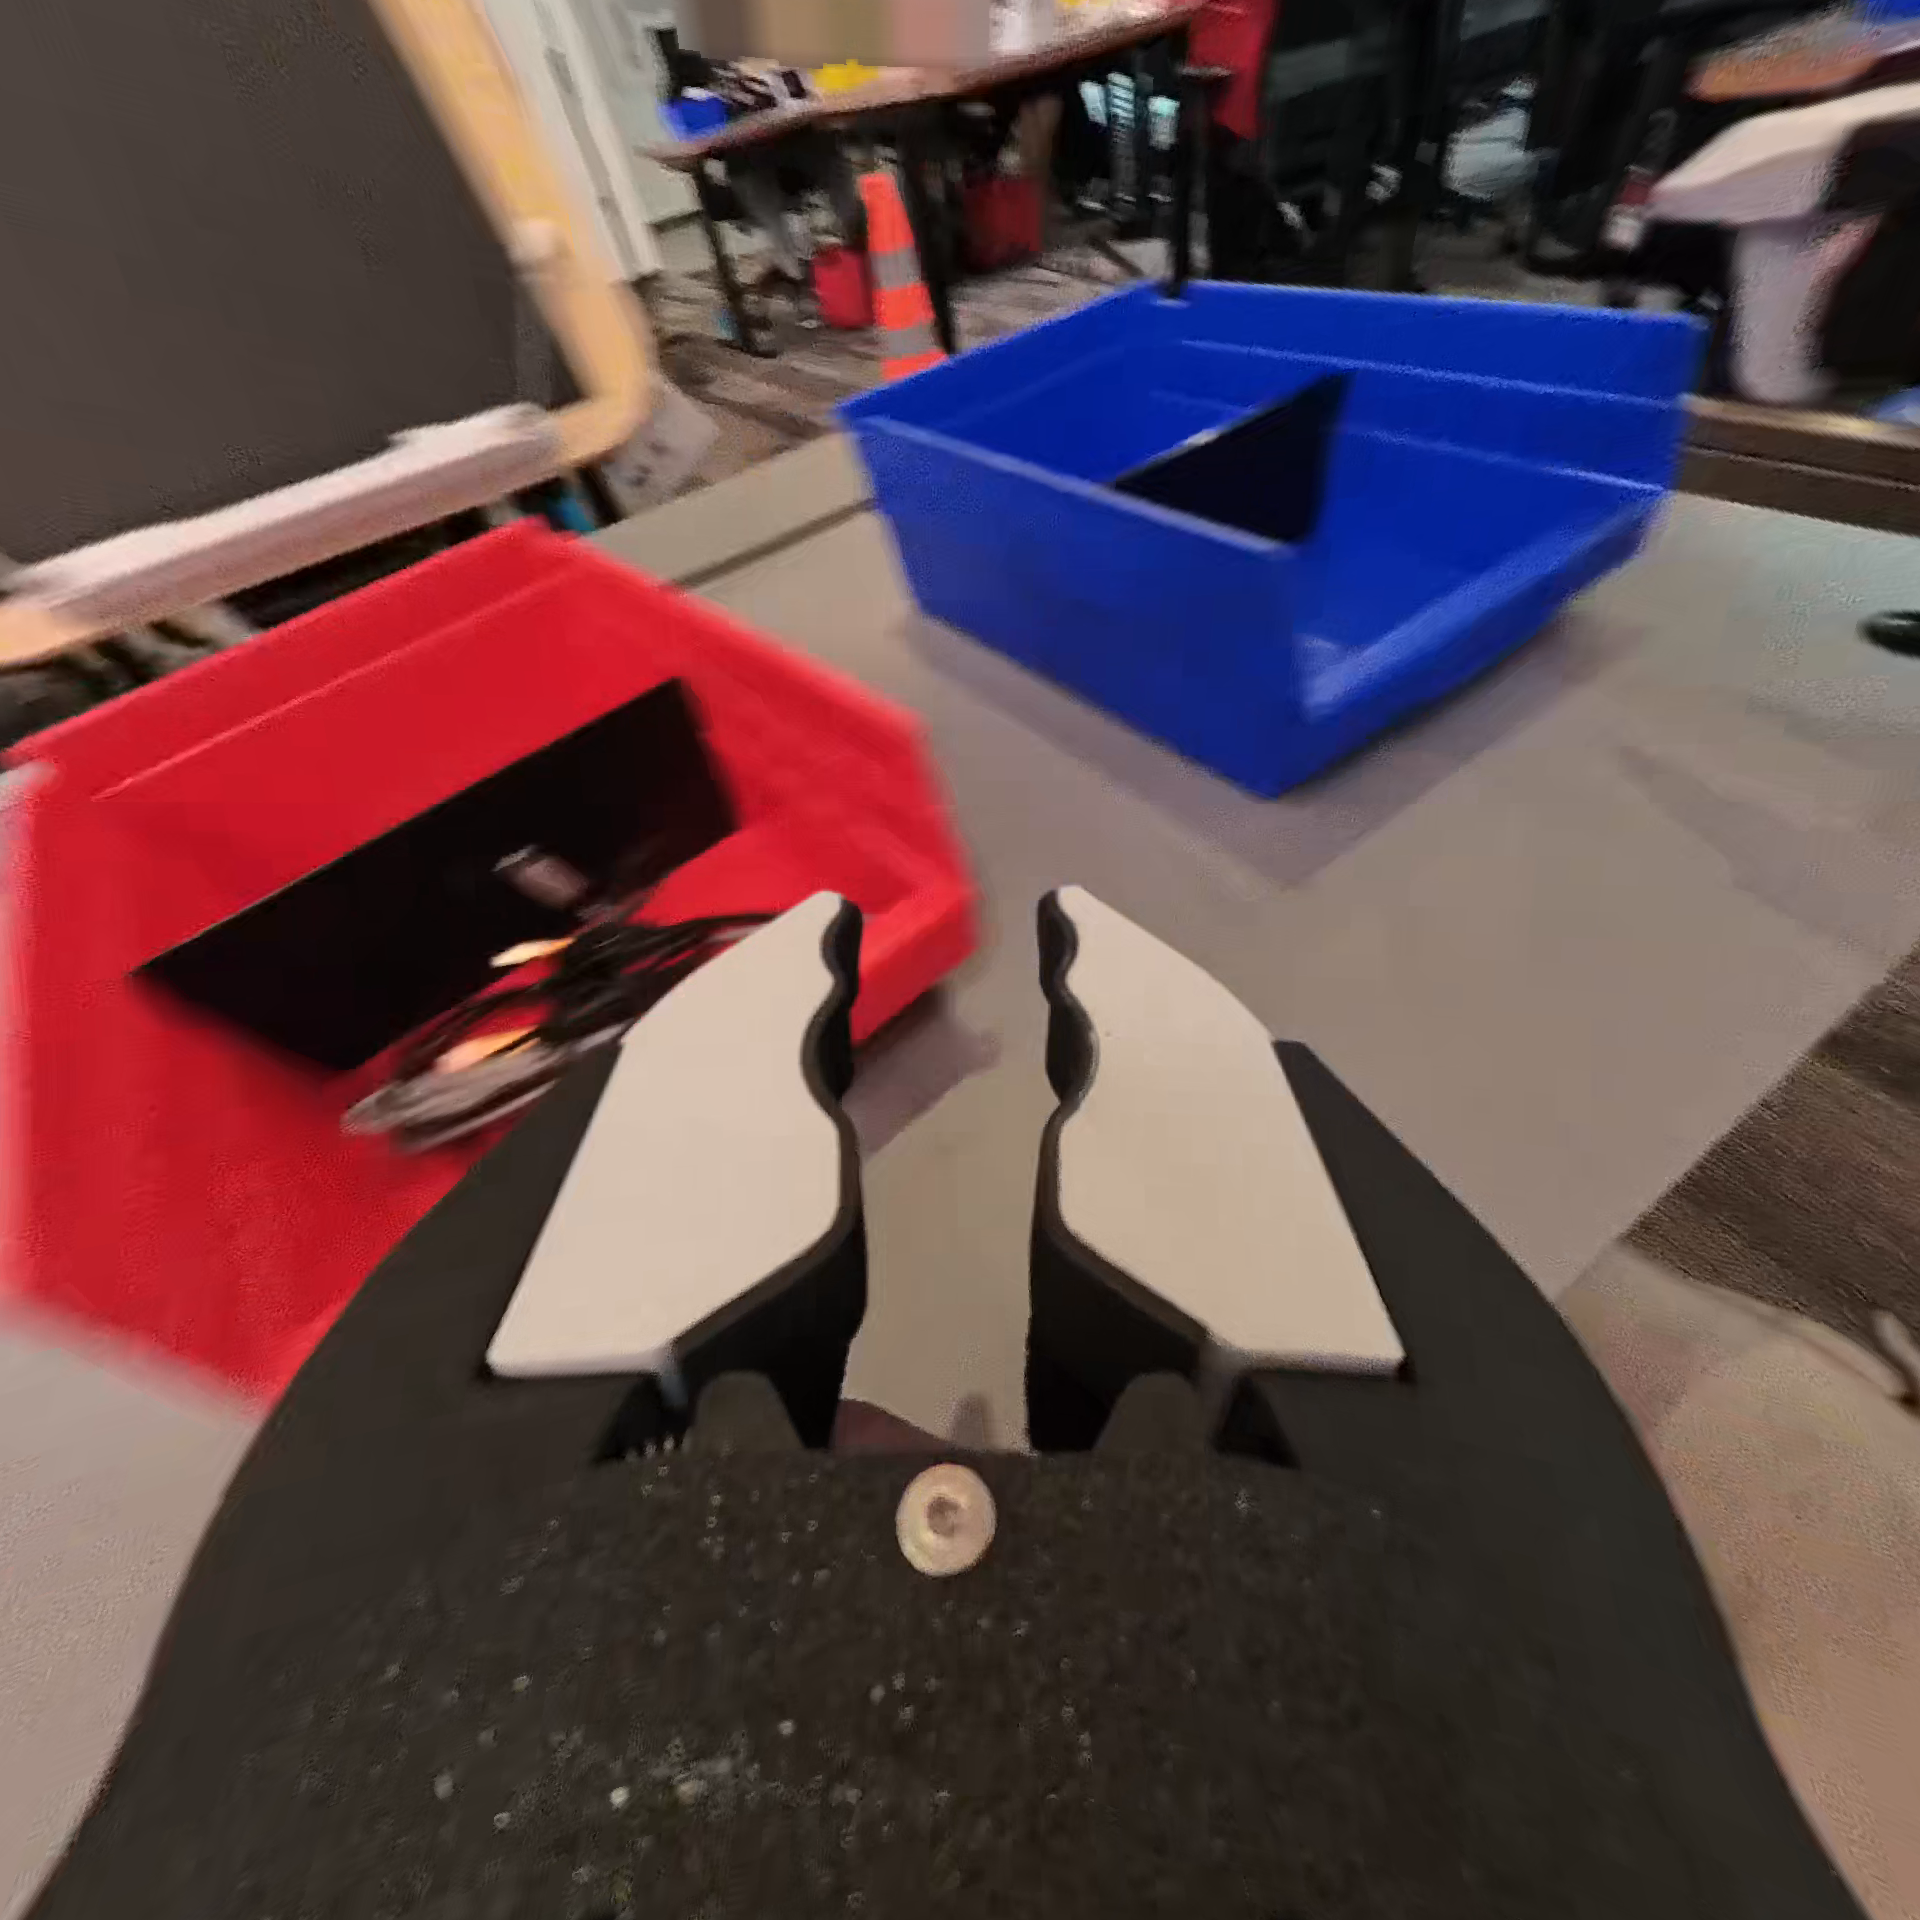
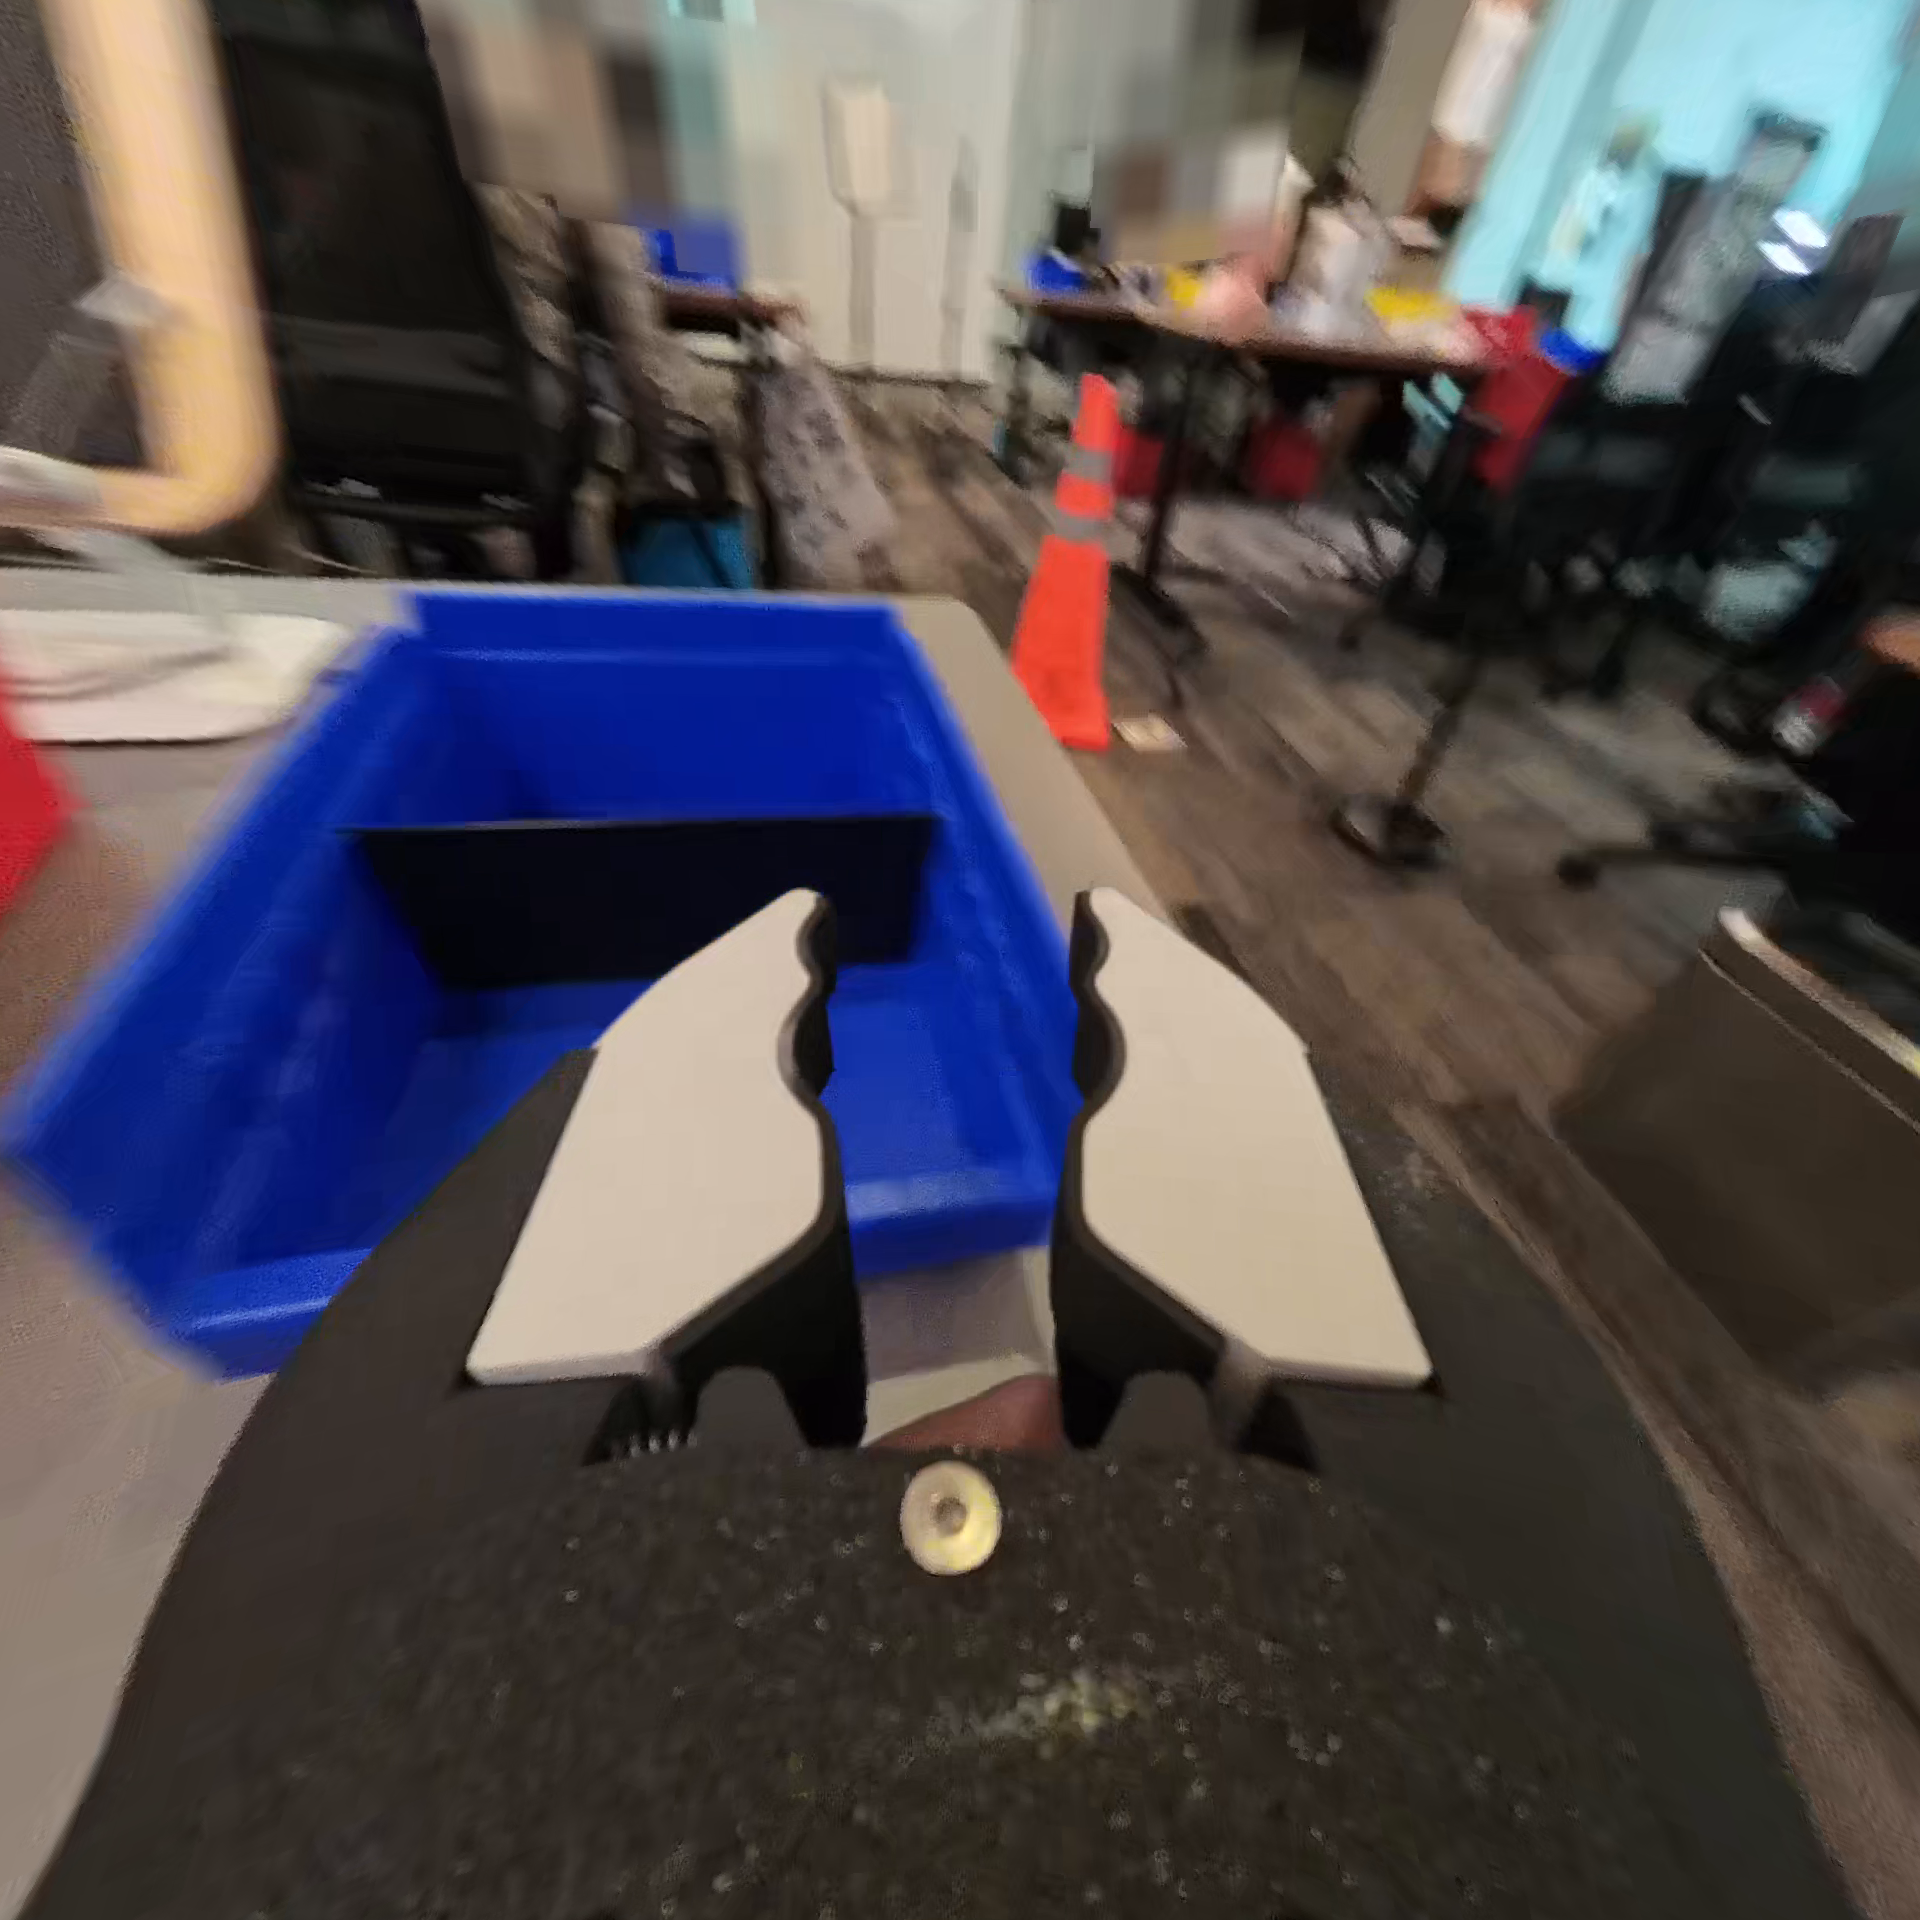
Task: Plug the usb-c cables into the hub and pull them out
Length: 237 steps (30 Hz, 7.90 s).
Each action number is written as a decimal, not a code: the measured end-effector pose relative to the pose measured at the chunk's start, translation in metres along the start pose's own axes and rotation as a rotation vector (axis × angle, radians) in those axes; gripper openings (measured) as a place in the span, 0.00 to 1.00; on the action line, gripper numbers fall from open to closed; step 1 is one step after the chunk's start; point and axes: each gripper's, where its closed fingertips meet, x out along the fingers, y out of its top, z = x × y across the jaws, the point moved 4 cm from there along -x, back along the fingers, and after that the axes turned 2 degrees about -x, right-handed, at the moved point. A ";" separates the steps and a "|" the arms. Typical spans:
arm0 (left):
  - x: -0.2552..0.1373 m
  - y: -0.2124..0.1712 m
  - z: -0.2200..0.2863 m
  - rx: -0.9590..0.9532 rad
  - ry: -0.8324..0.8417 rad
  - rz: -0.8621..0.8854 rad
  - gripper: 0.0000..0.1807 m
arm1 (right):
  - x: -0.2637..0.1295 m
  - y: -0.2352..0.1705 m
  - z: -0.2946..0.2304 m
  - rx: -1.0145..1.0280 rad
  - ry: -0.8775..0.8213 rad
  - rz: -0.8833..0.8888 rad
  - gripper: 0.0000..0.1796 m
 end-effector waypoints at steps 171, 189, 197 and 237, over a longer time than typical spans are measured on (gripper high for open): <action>0.111 -0.099 -0.453 -1.230 0.435 -0.709 0.06 | -0.090 -0.077 -0.186 0.287 0.781 -0.287 0.06; 0.072 0.162 -0.334 -0.245 -0.096 0.016 0.04 | -0.097 -0.070 -0.194 0.203 0.774 -0.237 0.06; 0.047 0.114 -0.158 0.437 -0.351 -0.048 0.04 | -0.098 -0.067 -0.195 0.226 0.806 -0.216 0.06; -0.036 0.030 -0.019 -0.501 -1.181 0.364 0.04 | -0.132 0.000 -0.264 0.678 1.431 0.113 0.17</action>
